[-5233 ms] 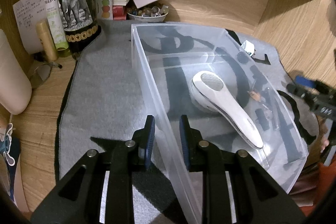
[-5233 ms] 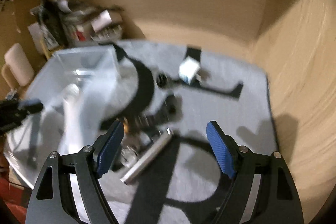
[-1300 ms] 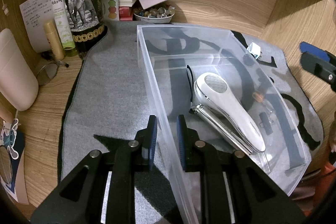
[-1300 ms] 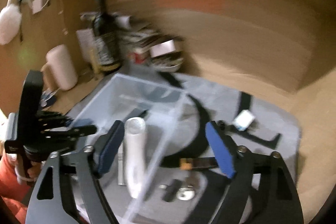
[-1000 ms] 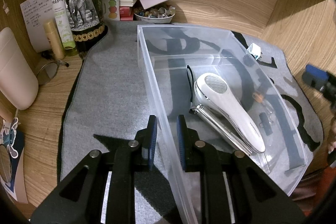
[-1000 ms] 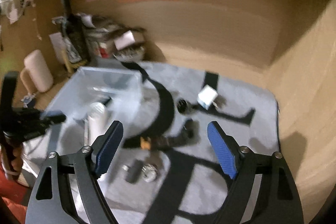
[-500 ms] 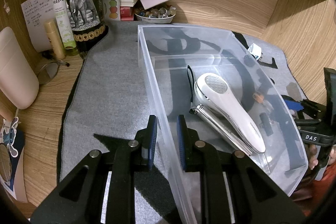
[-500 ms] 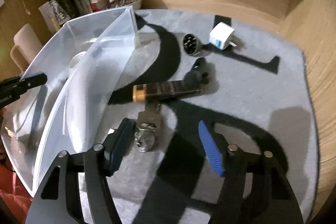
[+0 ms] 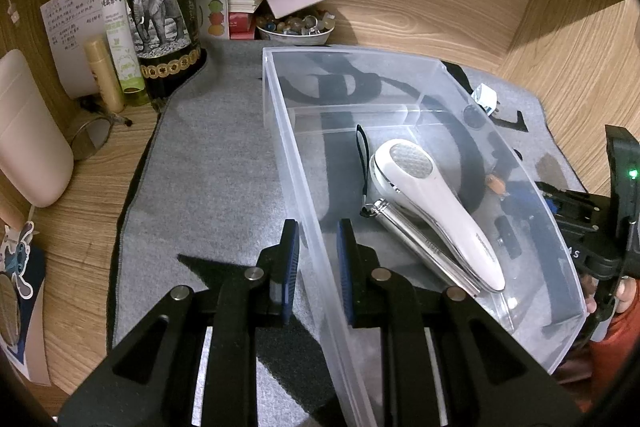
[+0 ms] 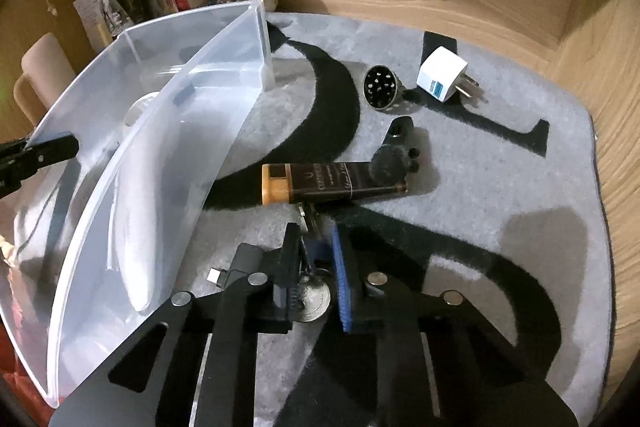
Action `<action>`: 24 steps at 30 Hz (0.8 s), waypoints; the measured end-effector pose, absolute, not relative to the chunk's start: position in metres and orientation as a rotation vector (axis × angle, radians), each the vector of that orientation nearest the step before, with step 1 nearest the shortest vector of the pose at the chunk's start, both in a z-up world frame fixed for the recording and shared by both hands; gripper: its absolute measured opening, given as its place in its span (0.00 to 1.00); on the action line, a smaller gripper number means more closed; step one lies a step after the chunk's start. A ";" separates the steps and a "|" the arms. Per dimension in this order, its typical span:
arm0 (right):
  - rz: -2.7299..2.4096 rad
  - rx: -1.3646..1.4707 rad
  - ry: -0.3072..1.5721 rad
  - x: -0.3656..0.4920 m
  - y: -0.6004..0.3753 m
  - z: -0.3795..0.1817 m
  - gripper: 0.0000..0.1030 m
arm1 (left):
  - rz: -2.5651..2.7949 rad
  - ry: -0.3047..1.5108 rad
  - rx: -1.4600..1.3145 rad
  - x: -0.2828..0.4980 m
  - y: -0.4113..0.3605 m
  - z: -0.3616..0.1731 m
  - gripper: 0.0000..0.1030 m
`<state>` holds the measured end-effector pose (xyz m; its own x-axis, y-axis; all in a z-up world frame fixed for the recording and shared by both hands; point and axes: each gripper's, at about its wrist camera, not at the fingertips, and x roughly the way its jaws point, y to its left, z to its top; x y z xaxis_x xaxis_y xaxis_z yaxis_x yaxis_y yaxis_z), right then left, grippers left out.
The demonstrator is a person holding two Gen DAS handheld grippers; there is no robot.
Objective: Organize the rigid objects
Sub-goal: 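Move the right gripper back to the mat and grasp the key ring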
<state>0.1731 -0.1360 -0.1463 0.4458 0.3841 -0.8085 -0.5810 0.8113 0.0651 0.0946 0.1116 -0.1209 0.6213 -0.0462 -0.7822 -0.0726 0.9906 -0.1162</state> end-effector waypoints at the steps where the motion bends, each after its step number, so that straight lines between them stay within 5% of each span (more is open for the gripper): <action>1: 0.607 -0.231 0.932 0.174 -0.137 -0.146 0.11 | 0.015 0.901 -0.142 0.095 0.112 -0.121 0.17; 24: 0.615 -0.199 0.876 0.163 -0.156 -0.124 0.05 | 0.029 0.904 -0.128 0.095 0.110 -0.121 0.17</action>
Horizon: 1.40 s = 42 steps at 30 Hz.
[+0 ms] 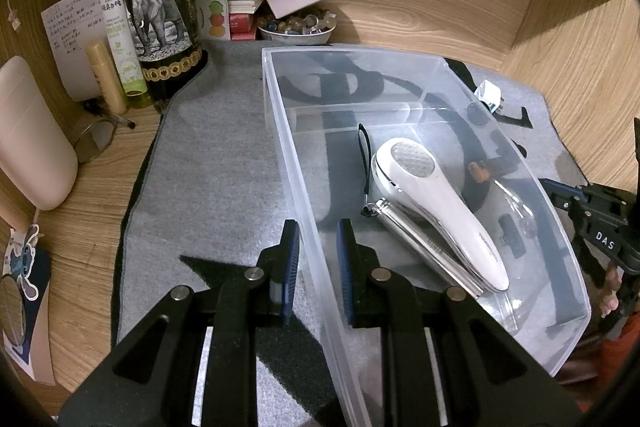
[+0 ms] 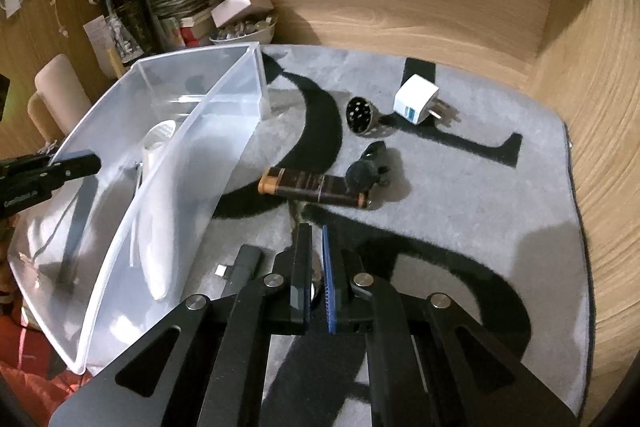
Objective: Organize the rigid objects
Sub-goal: 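Move the right gripper back to the mat and grasp the key ring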
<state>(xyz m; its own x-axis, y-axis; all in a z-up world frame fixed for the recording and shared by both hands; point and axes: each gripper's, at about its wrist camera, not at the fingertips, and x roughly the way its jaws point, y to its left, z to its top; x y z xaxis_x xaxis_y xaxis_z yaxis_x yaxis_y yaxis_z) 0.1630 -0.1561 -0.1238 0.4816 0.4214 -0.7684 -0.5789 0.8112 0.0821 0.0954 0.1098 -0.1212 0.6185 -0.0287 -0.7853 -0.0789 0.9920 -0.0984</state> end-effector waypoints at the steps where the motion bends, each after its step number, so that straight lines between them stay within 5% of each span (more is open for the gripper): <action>1: 0.620 -0.198 0.892 0.163 -0.156 -0.125 0.05 | 0.027 0.904 -0.128 0.095 0.110 -0.121 0.17; 5: 0.618 -0.204 0.923 0.164 -0.156 -0.126 0.09 | 0.024 0.904 -0.130 0.095 0.111 -0.121 0.17; 11: 0.593 -0.259 0.893 0.159 -0.156 -0.127 0.39 | 0.027 0.903 -0.127 0.095 0.112 -0.121 0.17; 42: 0.563 -0.305 0.931 0.162 -0.156 -0.151 0.42 | 0.025 0.904 -0.135 0.095 0.108 -0.122 0.17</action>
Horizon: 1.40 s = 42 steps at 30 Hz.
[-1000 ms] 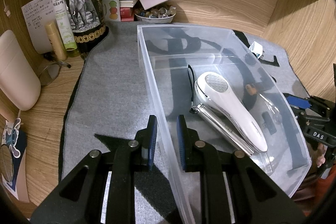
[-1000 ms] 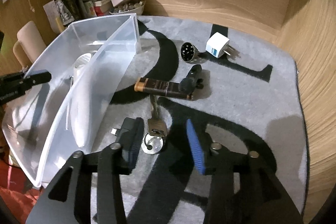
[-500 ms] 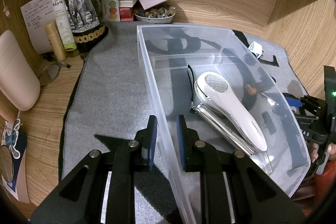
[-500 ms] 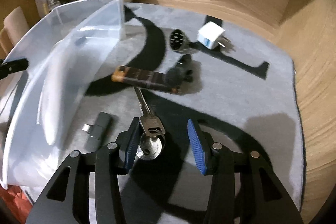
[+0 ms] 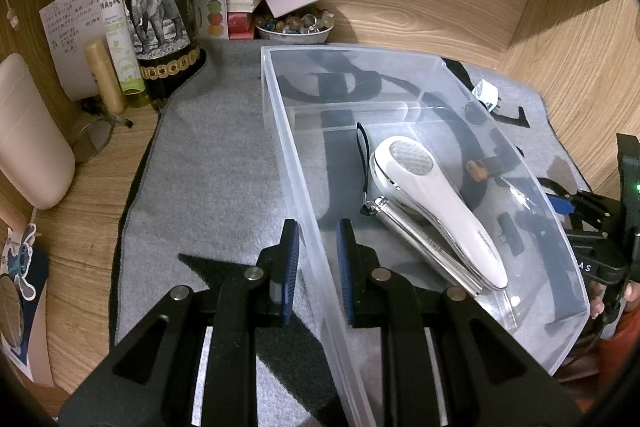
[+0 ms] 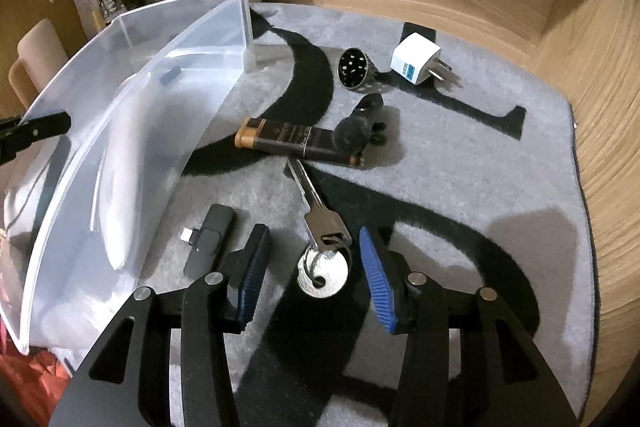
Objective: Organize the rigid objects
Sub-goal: 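Move the right gripper back to the mat and grasp the key ring, then lift the keys with the right gripper and lower them into the clear box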
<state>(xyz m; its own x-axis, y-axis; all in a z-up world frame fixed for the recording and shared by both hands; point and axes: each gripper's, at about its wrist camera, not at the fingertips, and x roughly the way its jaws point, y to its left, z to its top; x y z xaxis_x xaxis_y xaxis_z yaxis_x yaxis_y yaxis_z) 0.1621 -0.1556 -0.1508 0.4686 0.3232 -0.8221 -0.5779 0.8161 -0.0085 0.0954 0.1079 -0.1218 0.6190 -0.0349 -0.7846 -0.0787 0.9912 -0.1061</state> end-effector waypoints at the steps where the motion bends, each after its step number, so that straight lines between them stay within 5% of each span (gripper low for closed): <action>1: 0.561 -0.308 0.927 0.160 -0.156 -0.151 0.42 | 0.025 0.904 -0.133 0.096 0.107 -0.122 0.17; 4: 0.565 -0.298 0.915 0.155 -0.161 -0.152 0.39 | 0.024 0.903 -0.130 0.095 0.107 -0.122 0.17; 6: 0.557 -0.295 0.905 0.155 -0.161 -0.152 0.21 | 0.024 0.903 -0.130 0.095 0.107 -0.122 0.17; 42: 0.641 -0.218 0.564 0.136 -0.132 -0.033 0.20 | 0.025 0.902 -0.132 0.095 0.107 -0.122 0.17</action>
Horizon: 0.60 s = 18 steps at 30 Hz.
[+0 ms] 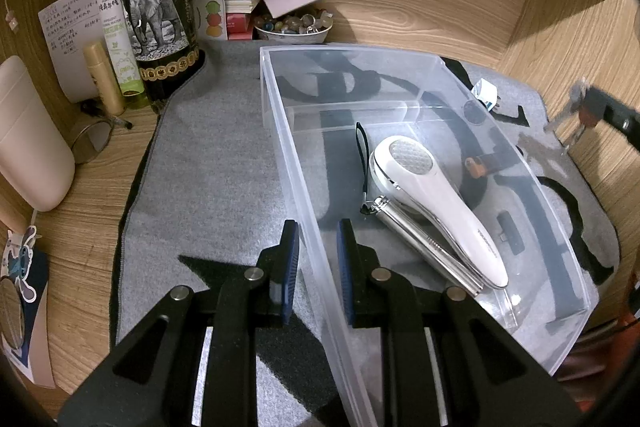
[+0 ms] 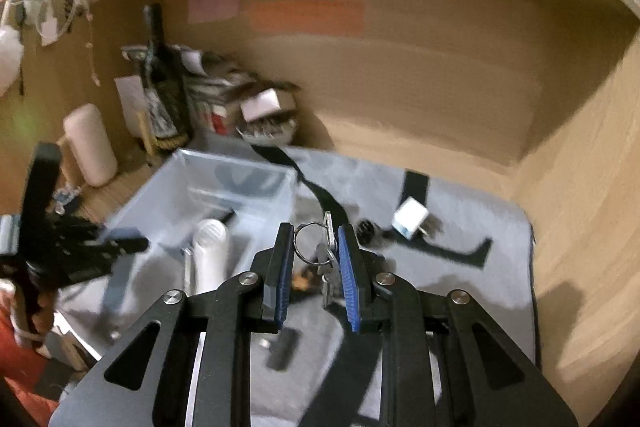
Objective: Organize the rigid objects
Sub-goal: 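Lift the keys with the right gripper and lower them into the clear box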
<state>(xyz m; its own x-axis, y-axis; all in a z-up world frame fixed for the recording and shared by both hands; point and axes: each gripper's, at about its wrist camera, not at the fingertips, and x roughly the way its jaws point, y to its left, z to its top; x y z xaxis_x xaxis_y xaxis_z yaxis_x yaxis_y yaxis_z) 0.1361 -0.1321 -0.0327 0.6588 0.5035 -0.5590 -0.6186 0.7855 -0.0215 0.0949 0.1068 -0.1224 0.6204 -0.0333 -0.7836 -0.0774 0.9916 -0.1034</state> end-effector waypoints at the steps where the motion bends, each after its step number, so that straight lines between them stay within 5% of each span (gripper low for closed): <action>1: 0.655 -0.218 0.553 0.135 -0.128 -0.029 0.20 | 0.025 0.902 -0.132 0.095 0.107 -0.122 0.17; 18: 0.862 -0.287 0.563 0.122 -0.052 -0.034 0.20 | 0.022 0.899 -0.136 0.095 0.106 -0.122 0.17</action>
<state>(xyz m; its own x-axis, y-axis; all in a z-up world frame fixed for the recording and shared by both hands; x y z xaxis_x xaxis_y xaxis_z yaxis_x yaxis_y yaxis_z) 0.1216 -0.0522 -0.0338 0.5187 0.6336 -0.5740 -0.7803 0.6252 -0.0151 0.0953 0.1056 -0.1222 0.6225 -0.0381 -0.7817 -0.0759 0.9912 -0.1087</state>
